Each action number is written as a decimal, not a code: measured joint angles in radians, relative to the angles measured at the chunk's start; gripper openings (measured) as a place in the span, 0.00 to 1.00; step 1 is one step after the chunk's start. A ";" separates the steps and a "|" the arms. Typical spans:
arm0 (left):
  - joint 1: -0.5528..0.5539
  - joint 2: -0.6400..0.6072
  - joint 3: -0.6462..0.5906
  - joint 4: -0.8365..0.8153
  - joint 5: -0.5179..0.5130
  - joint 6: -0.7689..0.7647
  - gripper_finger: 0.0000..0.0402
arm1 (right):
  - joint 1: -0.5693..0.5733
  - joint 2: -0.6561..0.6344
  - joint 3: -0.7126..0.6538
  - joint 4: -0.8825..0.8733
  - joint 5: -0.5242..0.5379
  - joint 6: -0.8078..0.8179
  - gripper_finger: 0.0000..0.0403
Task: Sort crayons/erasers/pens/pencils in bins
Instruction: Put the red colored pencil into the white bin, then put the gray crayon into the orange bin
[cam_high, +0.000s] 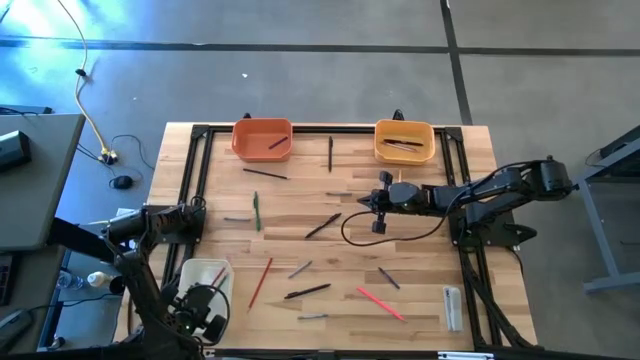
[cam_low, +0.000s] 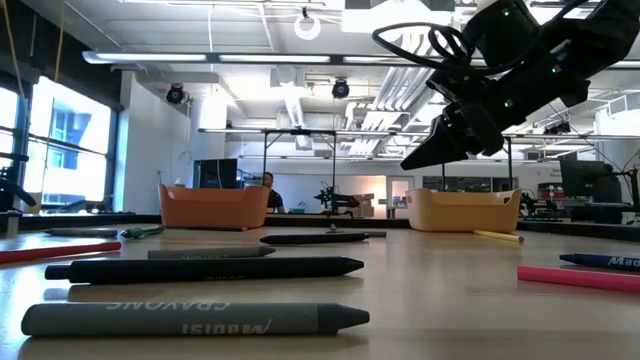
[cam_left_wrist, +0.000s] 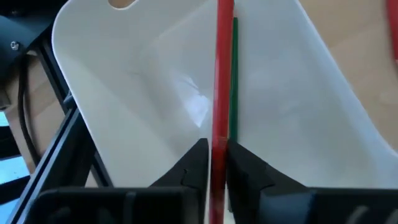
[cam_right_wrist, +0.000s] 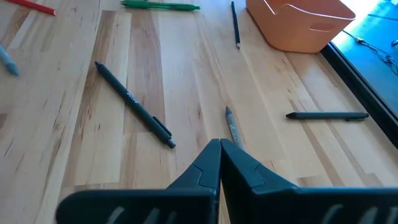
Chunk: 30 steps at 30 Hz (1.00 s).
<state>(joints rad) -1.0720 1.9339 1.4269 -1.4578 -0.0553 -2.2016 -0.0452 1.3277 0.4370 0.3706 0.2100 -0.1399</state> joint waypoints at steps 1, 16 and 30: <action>0.004 0.000 0.000 -0.001 0.006 0.017 0.13 | 0.000 0.000 0.000 0.000 0.000 0.000 0.00; 0.152 -0.129 -0.001 -0.031 -0.267 0.505 0.13 | 0.000 0.000 0.000 0.001 0.000 0.001 0.00; 0.445 -0.489 -0.271 0.392 -0.639 1.378 0.00 | 0.000 0.001 -0.159 0.511 -0.166 -0.097 0.00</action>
<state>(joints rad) -0.6265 1.4449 1.1555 -1.0658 -0.6941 -0.8240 -0.0452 1.3289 0.2777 0.8817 0.0443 -0.2371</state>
